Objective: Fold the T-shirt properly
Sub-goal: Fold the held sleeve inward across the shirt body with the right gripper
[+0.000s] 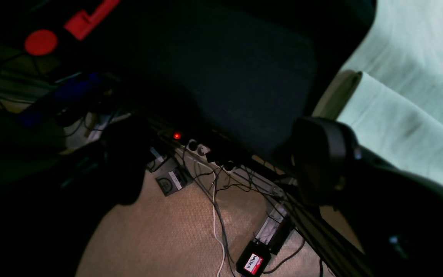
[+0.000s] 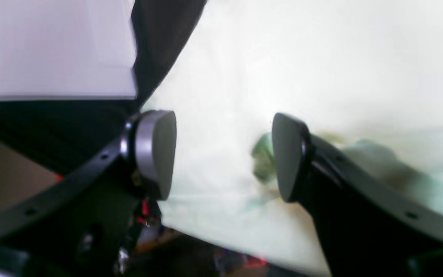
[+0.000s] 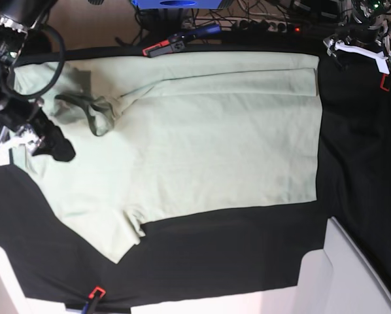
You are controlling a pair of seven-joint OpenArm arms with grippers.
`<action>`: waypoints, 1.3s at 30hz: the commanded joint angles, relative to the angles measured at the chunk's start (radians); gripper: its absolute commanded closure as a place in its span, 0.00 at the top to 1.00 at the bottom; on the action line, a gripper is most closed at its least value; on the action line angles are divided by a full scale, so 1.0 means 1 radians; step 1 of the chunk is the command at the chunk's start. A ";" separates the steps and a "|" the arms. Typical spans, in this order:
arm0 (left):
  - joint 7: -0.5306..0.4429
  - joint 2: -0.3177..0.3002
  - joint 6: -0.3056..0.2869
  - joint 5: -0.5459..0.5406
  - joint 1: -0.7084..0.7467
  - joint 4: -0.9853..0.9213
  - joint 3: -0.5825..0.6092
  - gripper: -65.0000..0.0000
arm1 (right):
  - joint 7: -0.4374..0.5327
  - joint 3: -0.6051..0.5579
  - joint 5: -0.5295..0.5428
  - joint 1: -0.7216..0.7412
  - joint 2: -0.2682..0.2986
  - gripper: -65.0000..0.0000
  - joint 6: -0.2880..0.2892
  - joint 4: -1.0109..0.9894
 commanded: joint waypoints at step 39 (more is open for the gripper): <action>-0.017 -0.013 0.000 -0.001 0.005 0.016 -0.013 0.87 | 0.056 0.109 -0.035 0.123 0.141 0.00 0.009 -0.585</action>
